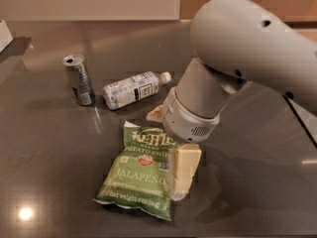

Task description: Pick green jalapeno chip bag

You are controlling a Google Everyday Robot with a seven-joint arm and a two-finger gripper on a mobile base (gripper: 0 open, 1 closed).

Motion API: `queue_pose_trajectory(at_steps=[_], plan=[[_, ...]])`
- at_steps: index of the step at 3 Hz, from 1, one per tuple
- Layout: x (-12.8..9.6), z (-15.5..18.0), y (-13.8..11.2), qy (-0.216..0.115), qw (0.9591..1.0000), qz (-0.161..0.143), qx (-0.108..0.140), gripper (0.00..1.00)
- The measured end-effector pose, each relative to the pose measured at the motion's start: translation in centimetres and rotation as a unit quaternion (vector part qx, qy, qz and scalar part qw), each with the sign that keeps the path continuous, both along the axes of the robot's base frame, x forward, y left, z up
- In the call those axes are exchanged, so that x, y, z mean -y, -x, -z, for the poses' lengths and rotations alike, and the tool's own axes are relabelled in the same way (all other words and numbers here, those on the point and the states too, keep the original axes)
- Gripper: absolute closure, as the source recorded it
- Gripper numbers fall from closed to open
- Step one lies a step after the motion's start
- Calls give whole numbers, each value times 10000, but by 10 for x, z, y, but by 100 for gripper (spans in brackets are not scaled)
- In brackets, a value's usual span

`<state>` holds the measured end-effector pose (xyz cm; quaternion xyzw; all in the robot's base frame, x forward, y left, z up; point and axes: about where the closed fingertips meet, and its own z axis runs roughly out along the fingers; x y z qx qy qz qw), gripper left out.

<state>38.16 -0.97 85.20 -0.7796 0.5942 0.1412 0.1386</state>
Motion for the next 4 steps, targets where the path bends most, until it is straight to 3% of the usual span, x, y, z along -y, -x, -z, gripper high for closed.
queue_pose_trajectory(at_steps=[1, 2, 4], plan=[[-10, 10, -1, -101, 9998, -143, -9, 0], [-14, 15, -1, -80, 9997, -234, 70, 14], [-11, 12, -1, 12, 9991, -344, 250, 61]])
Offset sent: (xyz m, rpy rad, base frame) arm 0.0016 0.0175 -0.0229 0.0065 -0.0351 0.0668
